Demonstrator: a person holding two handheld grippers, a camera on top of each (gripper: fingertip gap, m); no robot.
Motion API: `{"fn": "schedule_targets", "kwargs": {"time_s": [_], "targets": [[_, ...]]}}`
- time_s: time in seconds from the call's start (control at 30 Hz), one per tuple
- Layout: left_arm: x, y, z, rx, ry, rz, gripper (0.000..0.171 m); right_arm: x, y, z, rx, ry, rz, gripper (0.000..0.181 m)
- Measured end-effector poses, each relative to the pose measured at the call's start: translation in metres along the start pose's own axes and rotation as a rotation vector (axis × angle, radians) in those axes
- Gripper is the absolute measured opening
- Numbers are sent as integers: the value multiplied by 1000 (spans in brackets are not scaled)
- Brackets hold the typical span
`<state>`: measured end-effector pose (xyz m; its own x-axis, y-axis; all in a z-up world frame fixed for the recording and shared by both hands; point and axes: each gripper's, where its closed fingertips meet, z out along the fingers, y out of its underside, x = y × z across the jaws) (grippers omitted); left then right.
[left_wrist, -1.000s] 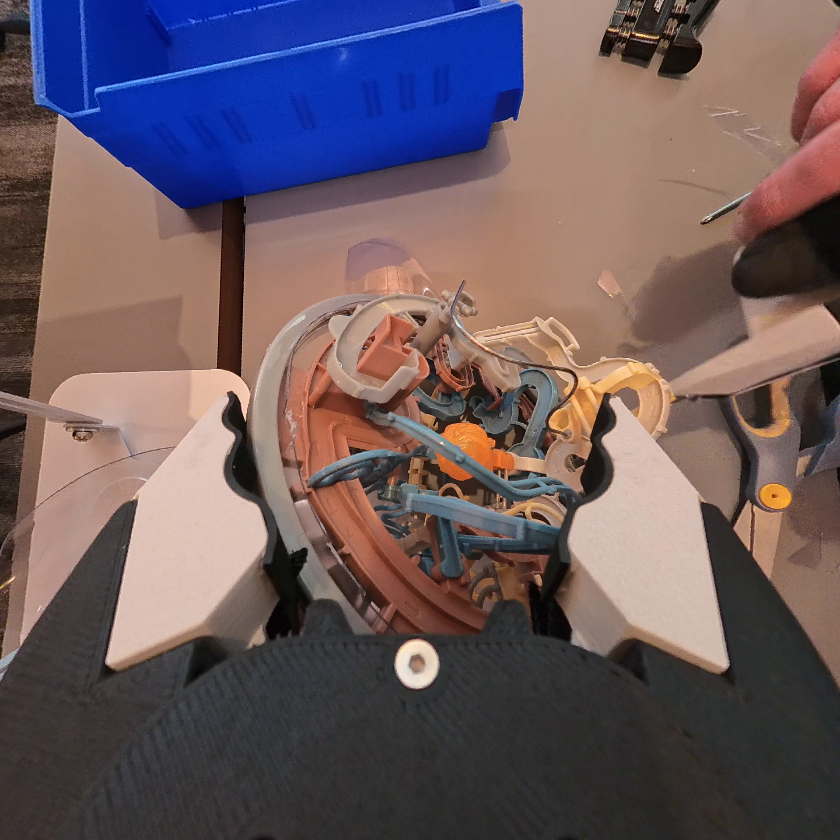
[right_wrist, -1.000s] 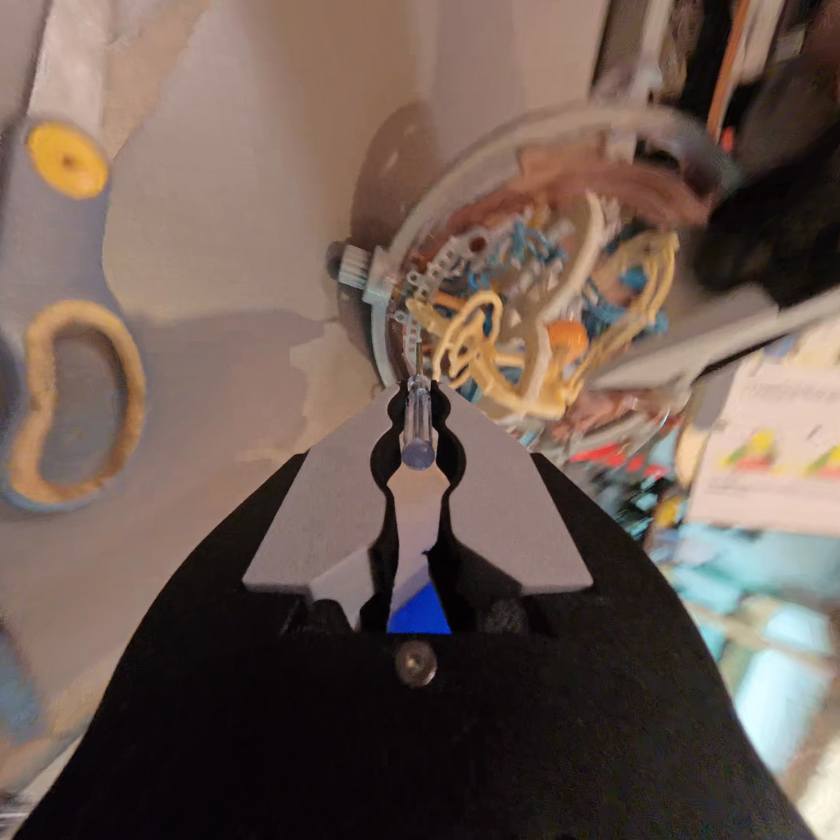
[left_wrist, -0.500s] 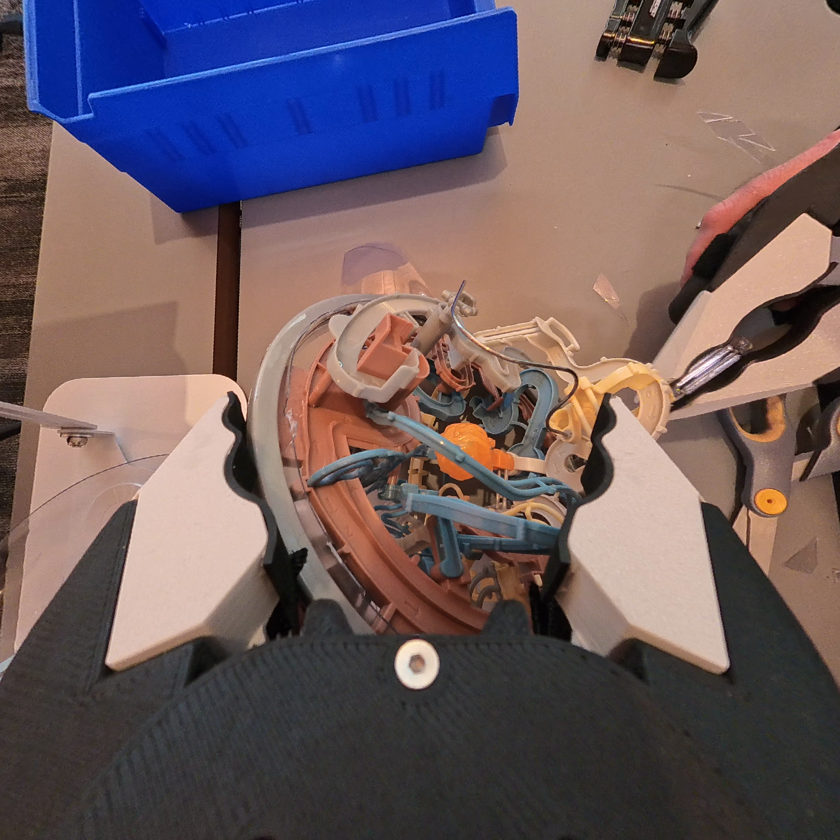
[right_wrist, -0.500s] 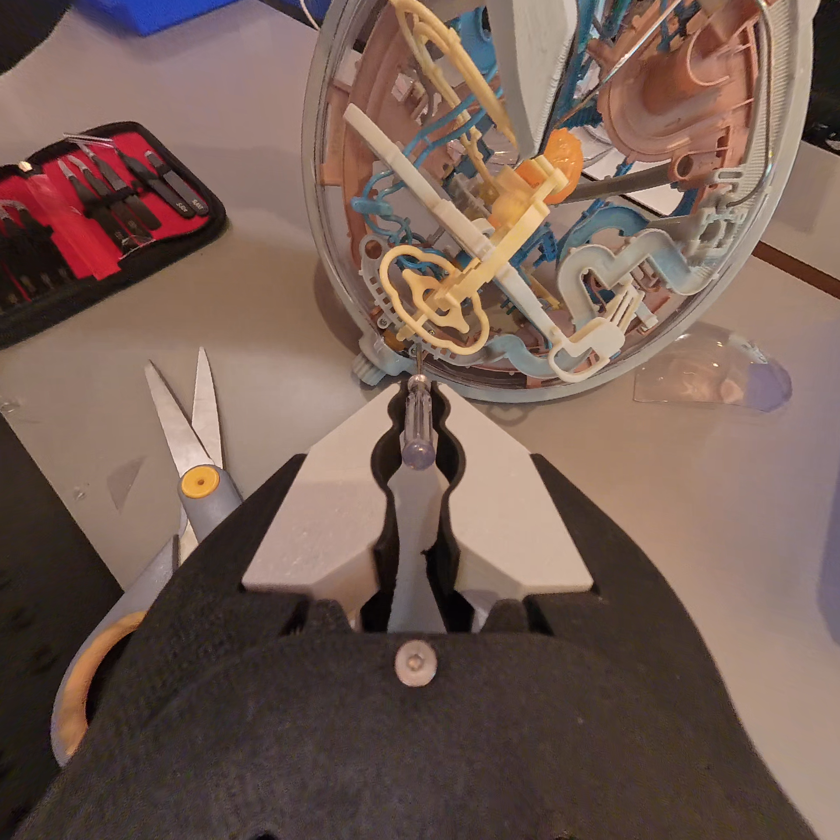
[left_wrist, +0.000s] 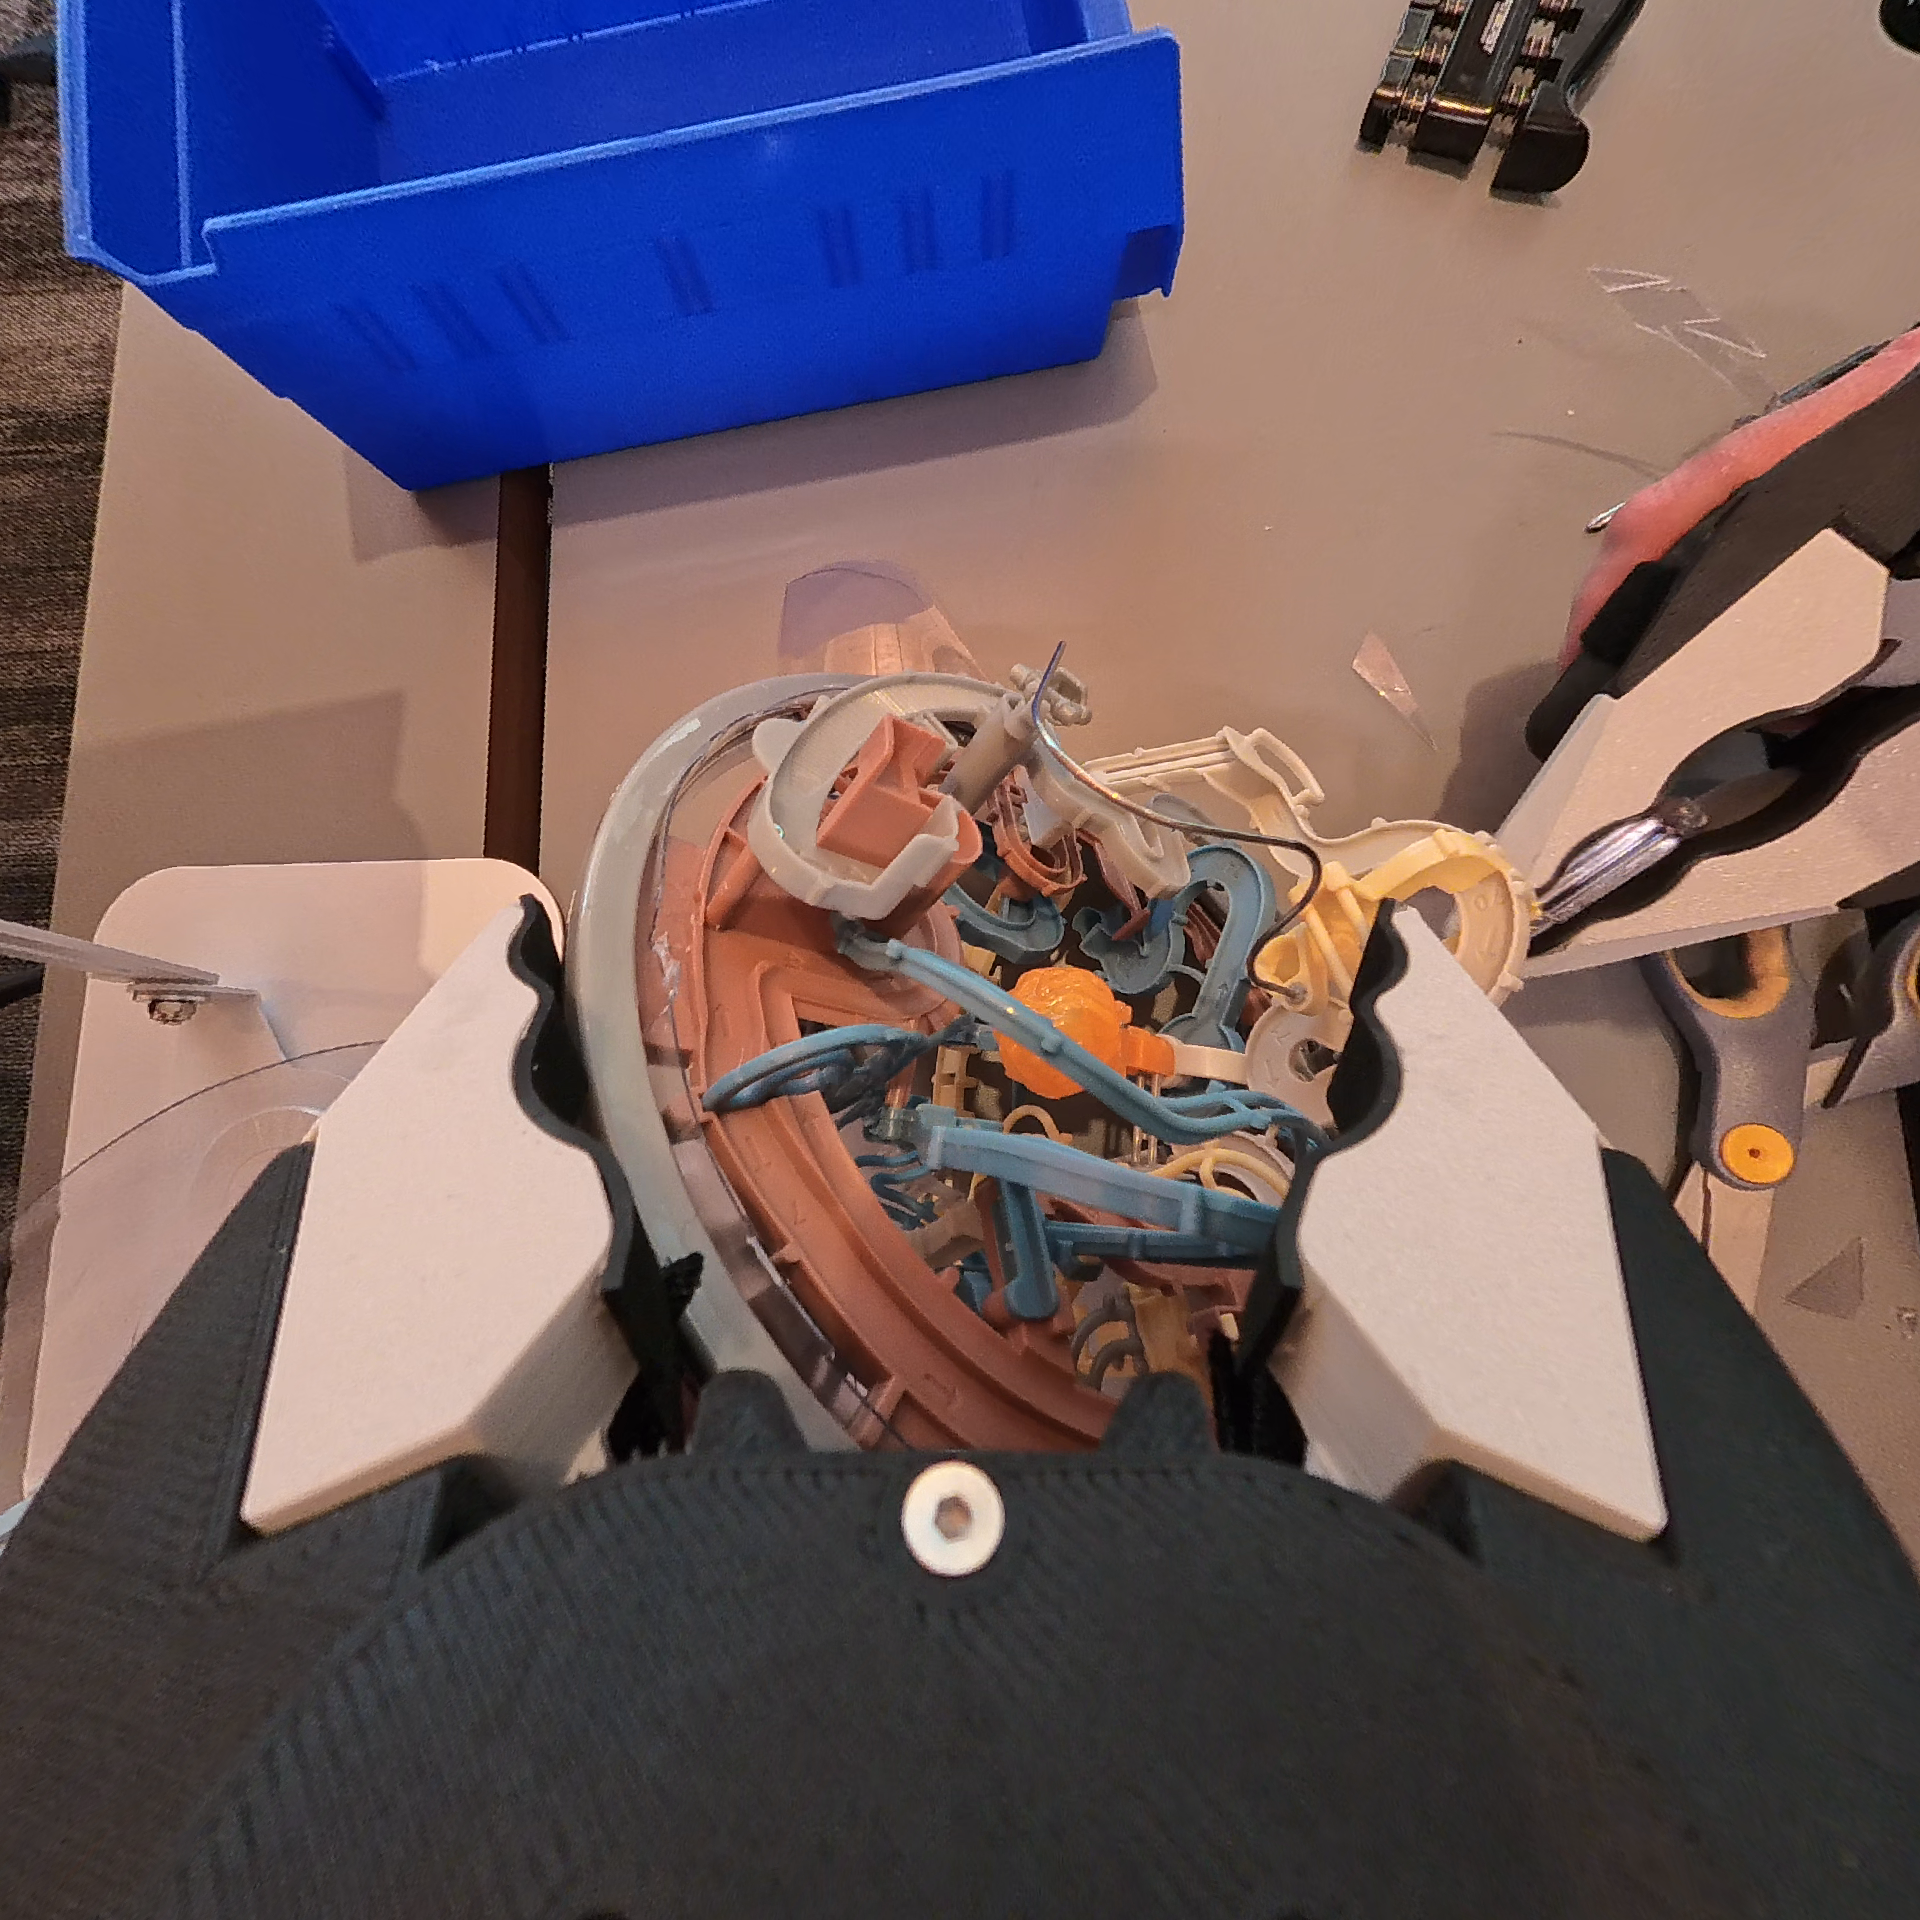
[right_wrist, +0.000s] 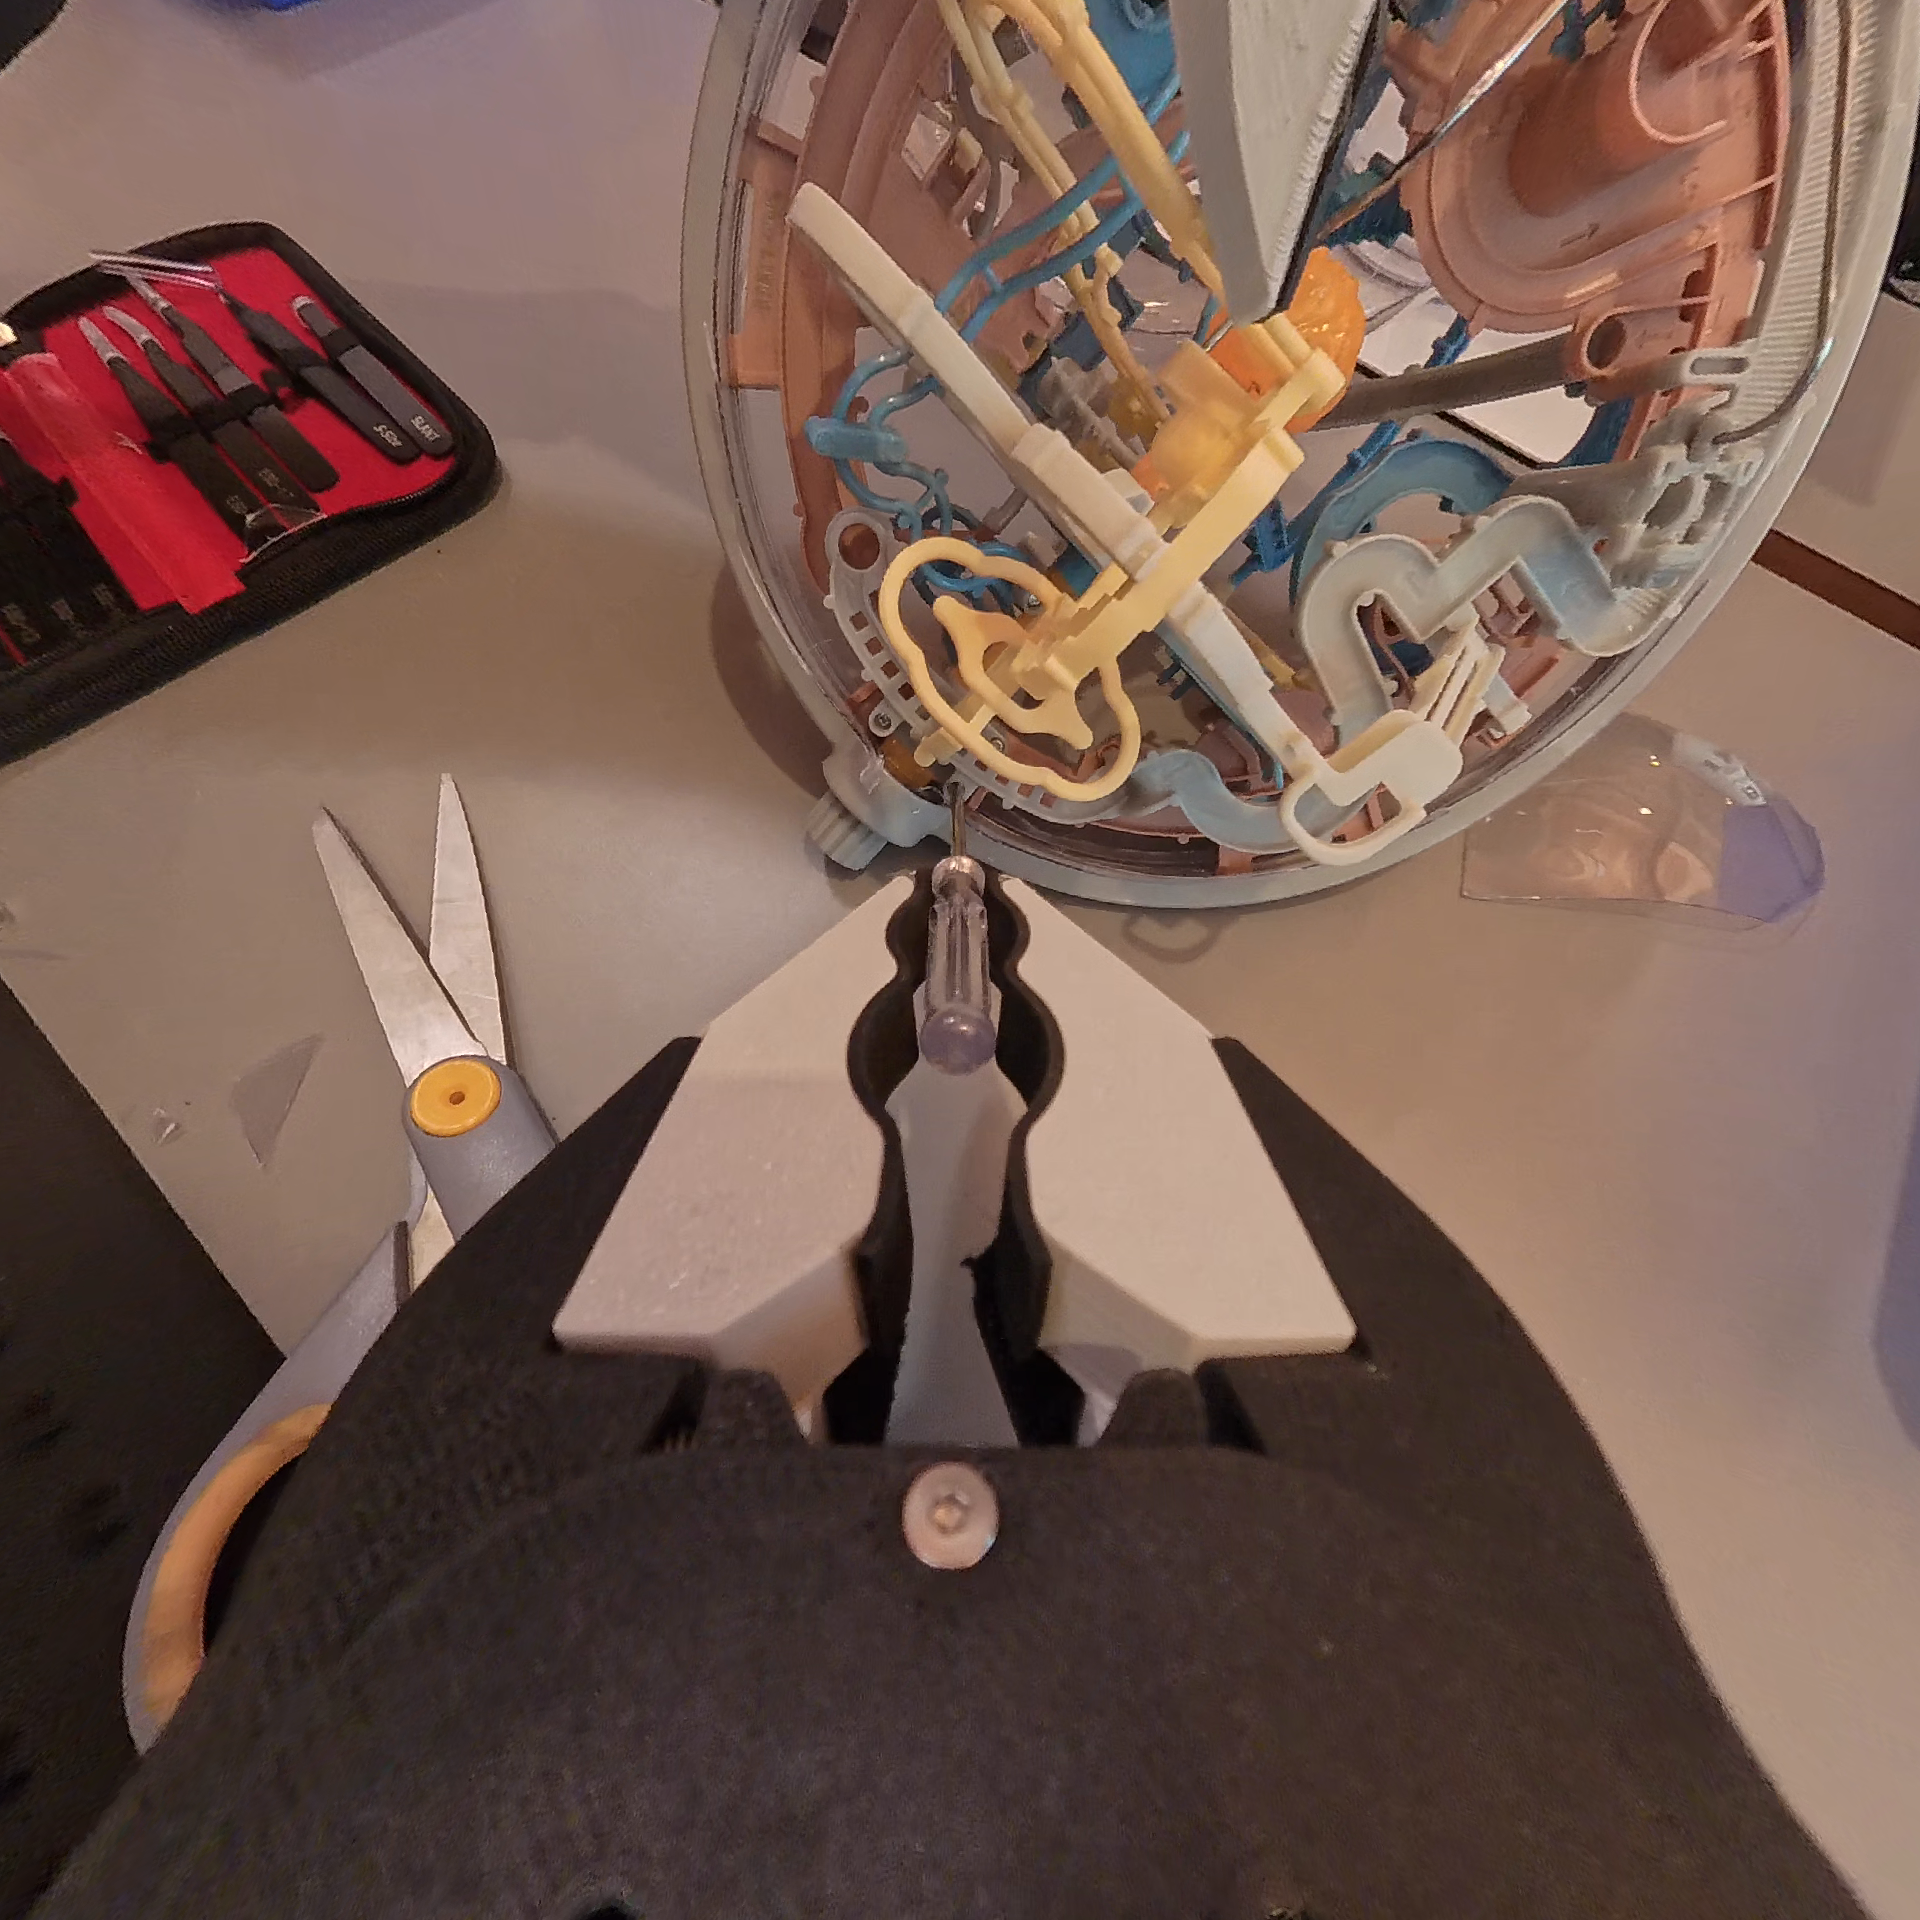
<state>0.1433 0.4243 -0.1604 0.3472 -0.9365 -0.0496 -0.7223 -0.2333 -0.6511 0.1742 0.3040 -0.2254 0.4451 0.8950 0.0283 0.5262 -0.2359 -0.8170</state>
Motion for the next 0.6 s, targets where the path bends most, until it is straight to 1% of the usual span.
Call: {"fn": "schedule_targets", "kwargs": {"time_s": [0.17, 0.37, 0.4, 0.47, 0.6], "targets": [[0, 0, 0, 1, -1, -1, 144, 0, 0, 1, -5, 14, 2, 6], [0, 0, 0, 1, -3, -2, 144, -1, 0, 1, -8, 15, 135, 7], [0, 0, 0, 1, -3, 1, 143, -2, 0, 1, -5, 18, 133, 6], [0, 0, 0, 2, -3, 2, 143, -3, 1, 1, -13, 32, 64, 6], [1, 0, 0, 1, 2, 8, 143, -2, -1, 2, -51, 46, -177, 6]]}}
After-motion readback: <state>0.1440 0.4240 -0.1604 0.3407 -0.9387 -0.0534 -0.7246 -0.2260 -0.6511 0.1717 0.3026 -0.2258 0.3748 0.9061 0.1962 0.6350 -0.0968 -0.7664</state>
